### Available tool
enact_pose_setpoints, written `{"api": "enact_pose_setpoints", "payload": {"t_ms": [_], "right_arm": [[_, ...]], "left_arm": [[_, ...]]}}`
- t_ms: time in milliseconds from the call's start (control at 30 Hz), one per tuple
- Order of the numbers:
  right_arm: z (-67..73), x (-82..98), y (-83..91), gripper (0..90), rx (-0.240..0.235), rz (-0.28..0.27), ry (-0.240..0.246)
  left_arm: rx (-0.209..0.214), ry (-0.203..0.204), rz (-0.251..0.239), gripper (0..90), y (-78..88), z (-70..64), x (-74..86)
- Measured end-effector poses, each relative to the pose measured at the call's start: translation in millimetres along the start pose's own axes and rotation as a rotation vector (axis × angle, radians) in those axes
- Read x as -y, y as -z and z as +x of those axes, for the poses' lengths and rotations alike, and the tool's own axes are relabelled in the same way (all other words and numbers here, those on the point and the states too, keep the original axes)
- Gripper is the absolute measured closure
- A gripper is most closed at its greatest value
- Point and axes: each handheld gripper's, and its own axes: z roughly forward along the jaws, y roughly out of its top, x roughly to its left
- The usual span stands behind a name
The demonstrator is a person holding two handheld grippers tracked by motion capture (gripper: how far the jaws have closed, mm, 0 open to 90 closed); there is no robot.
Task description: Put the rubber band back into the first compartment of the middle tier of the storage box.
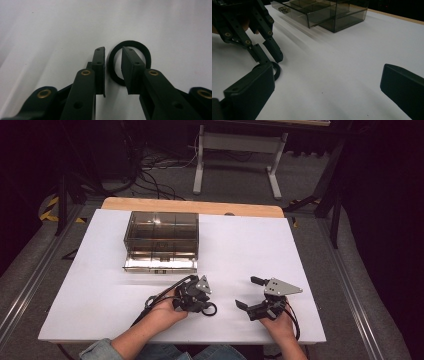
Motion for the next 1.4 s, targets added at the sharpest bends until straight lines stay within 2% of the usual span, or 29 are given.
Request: {"api": "enact_pose_setpoints", "payload": {"t_ms": [133,233,367,833,1400], "right_arm": [[-0.2,0.1,0.0,0.0,-0.001,-0.001,0.002],[-0.2,0.1,0.0,0.0,-0.001,-0.001,0.002],[-0.3,0.1,0.0,0.0,-0.001,-0.001,0.002],[-0.6,0.1,0.3,0.0,0.002,0.001,0.001],[-0.7,0.0,0.6,0.0,0.002,0.004,-0.002]], "left_arm": [[-0.024,-0.006,0.012,84.9,-1.2,-1.9,-0.8],[-0.027,-0.003,0.011,86.3,-1.1,-1.9,-0.9],[-0.036,-0.004,0.008,86.6,-0.1,-2.6,-1.1],[-0.042,0.029,-0.071,86.7,21.4,1.2,-2.9],[-0.063,0.053,-0.114,86.6,38.7,8.3,-1.5]]}}
